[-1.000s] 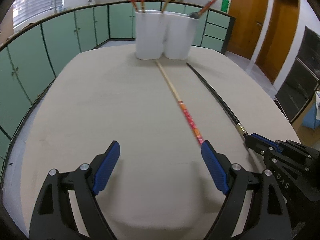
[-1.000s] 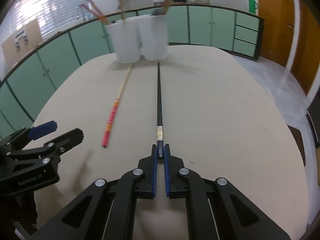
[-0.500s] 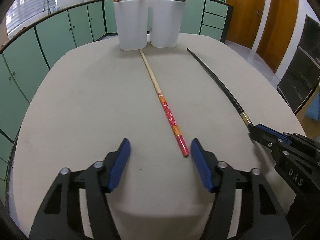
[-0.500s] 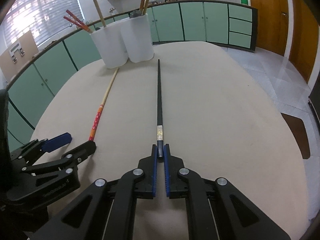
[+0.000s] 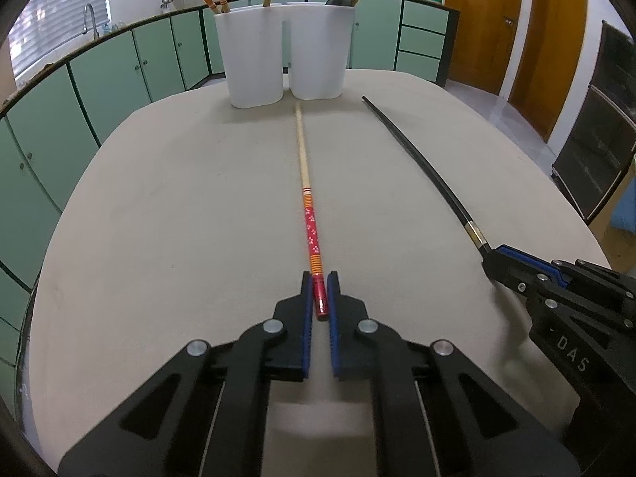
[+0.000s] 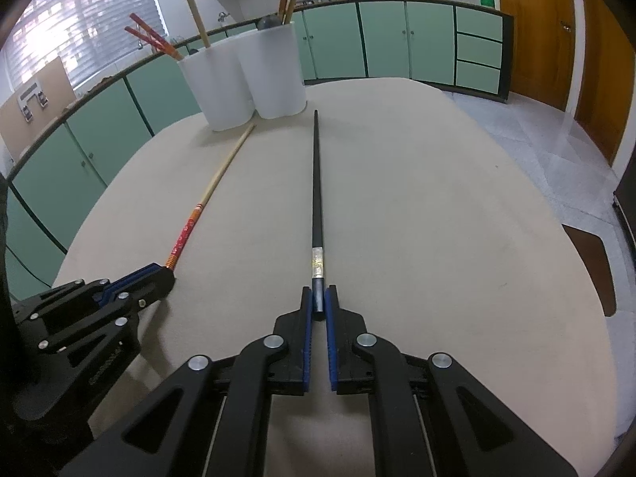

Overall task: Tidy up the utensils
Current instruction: 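Grasp the last red patterned chopstick with the left tool, then lift both held chopsticks and lower them into the white holder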

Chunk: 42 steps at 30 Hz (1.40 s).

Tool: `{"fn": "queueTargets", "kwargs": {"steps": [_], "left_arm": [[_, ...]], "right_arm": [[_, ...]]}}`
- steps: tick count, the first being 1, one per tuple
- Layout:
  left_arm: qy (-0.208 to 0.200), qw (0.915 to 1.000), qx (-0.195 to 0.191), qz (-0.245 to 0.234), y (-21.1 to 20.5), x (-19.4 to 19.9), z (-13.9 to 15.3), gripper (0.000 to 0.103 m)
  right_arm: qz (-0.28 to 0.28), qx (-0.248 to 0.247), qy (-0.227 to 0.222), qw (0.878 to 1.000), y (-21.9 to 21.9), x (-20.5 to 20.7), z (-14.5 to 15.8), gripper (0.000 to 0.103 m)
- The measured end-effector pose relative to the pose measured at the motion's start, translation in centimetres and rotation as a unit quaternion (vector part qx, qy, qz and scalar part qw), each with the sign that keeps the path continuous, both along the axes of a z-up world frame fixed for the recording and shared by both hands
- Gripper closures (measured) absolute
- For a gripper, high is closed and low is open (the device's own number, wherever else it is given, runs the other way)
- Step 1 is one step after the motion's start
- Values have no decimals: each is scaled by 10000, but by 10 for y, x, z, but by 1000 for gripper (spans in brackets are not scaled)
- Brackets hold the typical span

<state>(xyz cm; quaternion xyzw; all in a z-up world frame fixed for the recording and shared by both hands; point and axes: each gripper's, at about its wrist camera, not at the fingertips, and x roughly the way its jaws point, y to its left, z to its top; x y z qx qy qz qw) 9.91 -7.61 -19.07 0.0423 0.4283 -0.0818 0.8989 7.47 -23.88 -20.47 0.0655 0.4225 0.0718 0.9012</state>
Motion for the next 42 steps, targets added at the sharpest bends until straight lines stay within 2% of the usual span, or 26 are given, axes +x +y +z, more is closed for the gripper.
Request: {"fn": "queueTargets", "kwargs": {"steps": [10,14,17,29,34,42], "left_arm": [[-22,10000,-77,-12,3,-6,6,98],[-208,9998,-42,-62,7,-12,23,98],[-416,9991,7,-99,11,-16,41,98],[-1260,9914,-304,-158,27,-21,125,98],[-1519,9870,-483,-228,32,-8,158,98],[-1712,9826,-634,-333,37,10,190,98]], "right_arm": [[-10,48,-80,10000,-3,-3,5,97],[-21,40,-240,9997,-6,-7,19,97],[-5,-35,-482,9988,-9,-9,39,97],[225,-180,-1340,9906,-10,-6,123,97],[385,-152,-1568,9868,-9,4,155,97],[733,-114,-1694,9827,-4,24,197,97]]}}
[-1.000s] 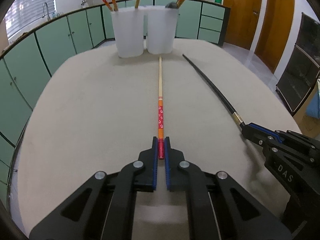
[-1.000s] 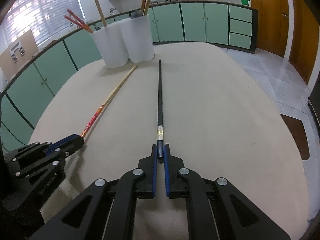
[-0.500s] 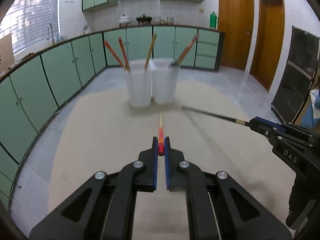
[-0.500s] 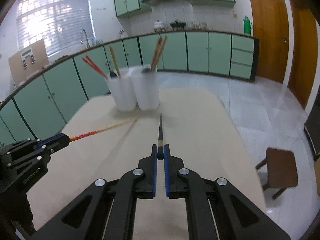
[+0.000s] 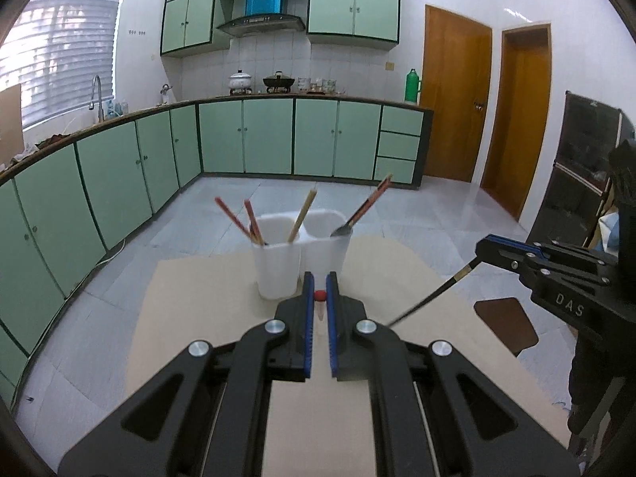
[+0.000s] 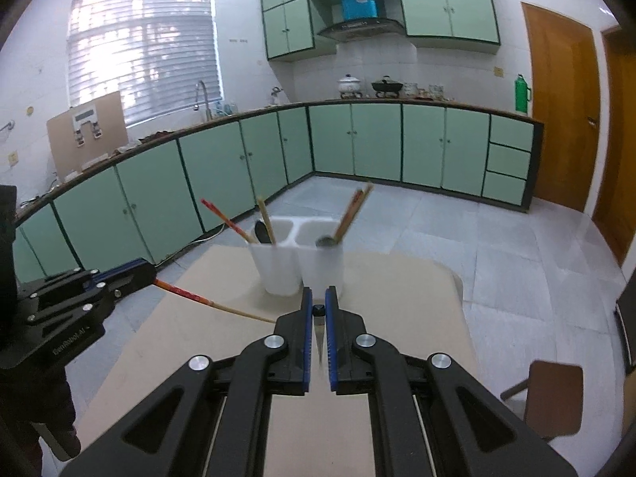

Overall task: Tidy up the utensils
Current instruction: 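Lift both held chopsticks and lower them into the white holder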

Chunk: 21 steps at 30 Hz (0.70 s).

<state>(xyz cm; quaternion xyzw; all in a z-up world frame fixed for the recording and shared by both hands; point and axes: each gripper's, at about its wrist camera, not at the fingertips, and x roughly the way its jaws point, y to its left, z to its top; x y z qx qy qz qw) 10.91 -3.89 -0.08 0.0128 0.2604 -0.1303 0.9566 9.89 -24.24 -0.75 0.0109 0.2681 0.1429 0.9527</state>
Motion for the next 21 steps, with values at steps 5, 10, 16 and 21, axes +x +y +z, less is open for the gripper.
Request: {"fn": "queueTargets", "kwargs": {"steps": [5,10,16,21], "left_arm": [[-135,9999,17,-85,3,6,17,98],[-457,9989,-44,-103,13,8,50,98],[-853,9963,44,-73,19,26,90,98],[-986,9950,138,-21,16,53,108,98]], "right_arm": [[252,-108,-109,9996,7,11,24,97],[400,-14,-378,9985,9,23,59,97],[401,132,-877,9953,14,49,105,97],[289,296,-1189,9920,20,84,131,97]]}}
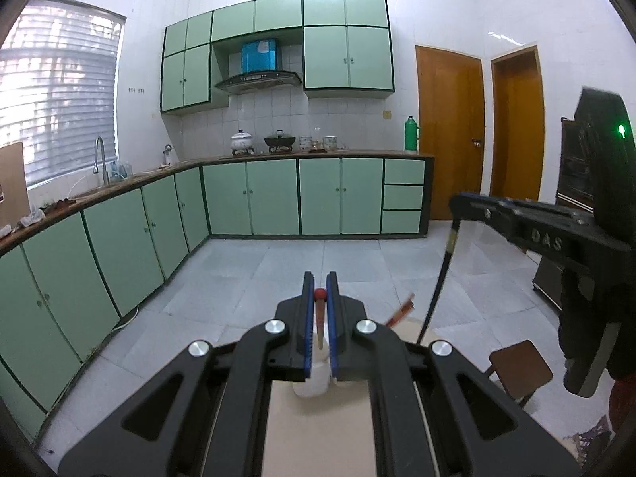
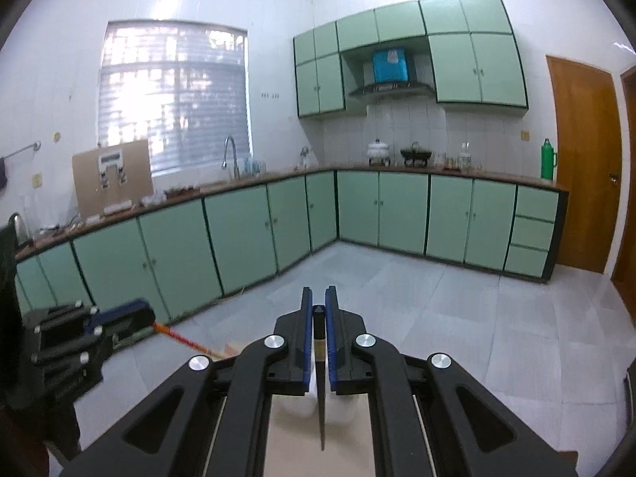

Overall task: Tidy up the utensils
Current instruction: 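Lift both held chopsticks and lower them into the white holder, then open both tools to release the chopsticks into the holder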

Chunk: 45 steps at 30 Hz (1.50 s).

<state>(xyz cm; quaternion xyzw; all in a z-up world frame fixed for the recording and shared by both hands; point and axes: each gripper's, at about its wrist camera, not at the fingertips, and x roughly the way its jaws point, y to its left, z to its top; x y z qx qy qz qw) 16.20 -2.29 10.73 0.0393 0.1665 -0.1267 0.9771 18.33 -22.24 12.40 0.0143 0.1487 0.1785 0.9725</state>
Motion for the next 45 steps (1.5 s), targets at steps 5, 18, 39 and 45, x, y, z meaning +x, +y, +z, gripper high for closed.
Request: {"fn": "queueTargets", "kwargs": {"steps": [5,18,39,45], "left_arm": [[102,9998,179,4,-8,31,1,98],[577,9982,59,140,-11,91,-52,98],[538,9977,-339,223,-2,64,-62,57],[286,9980,-404,381,7,23,-56,40]], "right_arm": [[-109,262,-119,9995,1,30,6,97],[-347,25,331,9988,19,96,-59,97],[-351,-268,528,9976,15,41,-93,48],[-518,-257,426,9974,0,1,-95,34]]}}
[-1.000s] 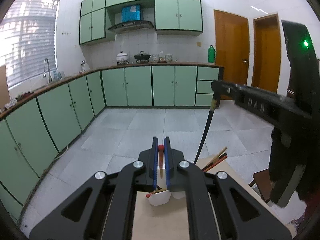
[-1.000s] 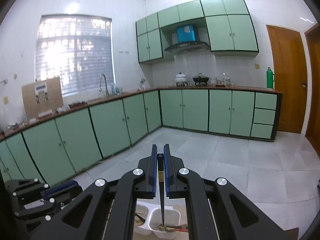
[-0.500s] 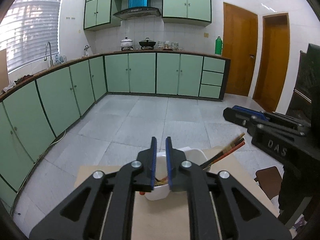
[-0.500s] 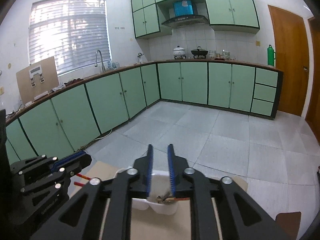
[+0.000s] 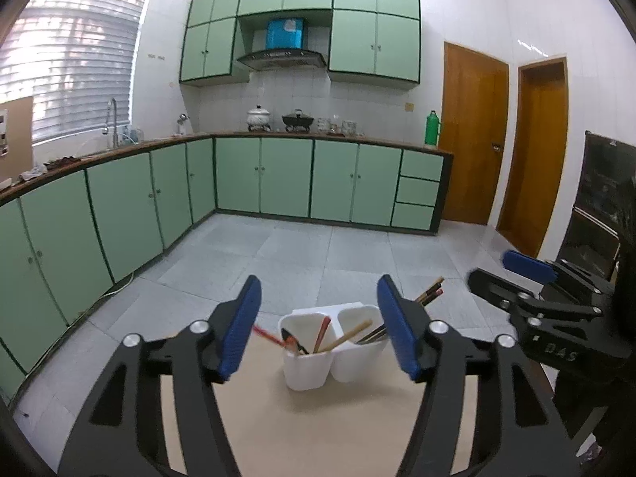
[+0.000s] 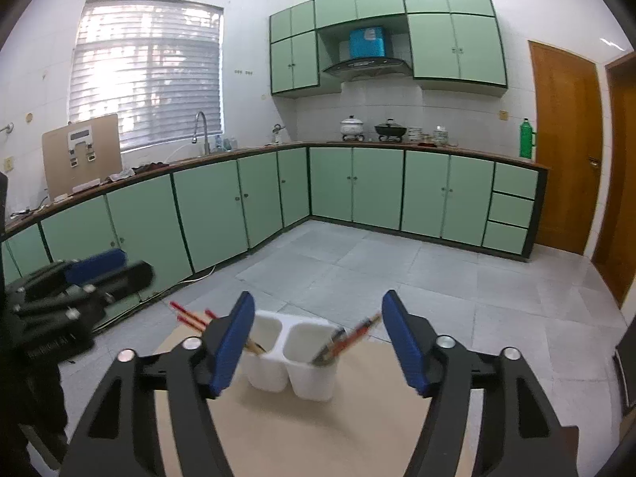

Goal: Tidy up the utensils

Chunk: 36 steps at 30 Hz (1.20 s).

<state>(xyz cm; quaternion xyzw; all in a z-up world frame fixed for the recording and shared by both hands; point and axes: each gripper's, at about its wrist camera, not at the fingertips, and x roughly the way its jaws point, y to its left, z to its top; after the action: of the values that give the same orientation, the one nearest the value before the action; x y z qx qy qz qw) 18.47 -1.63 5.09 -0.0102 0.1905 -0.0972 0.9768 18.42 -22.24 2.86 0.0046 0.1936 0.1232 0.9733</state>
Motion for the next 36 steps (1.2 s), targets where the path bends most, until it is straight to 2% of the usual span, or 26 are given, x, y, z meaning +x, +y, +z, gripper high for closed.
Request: {"fn": "queueTargets", "kwargs": {"steps": [5,7,11,23,36], "left_arm": [[-68,9999,0,87,4,-35,-4,28],[-46,9999,-22,98,4,-49,-8,20],[-3,10000,-58,81,4,-69,-10,16],[45,9999,-124,49,5,-122,-13,11],[-43,10000,-49,57,2,-160,-11,11]], "right_arm": [[-159,201,78,9996,-16,-38,-8,22],[-177,243,83,9995,-20,-50,-9,14],[-159,287,98,9994,-21,-76,-12,6],[35,388,165,9991,-17,-132,-10,6],[184,324,30,9993,-13,-166,4,6]]}}
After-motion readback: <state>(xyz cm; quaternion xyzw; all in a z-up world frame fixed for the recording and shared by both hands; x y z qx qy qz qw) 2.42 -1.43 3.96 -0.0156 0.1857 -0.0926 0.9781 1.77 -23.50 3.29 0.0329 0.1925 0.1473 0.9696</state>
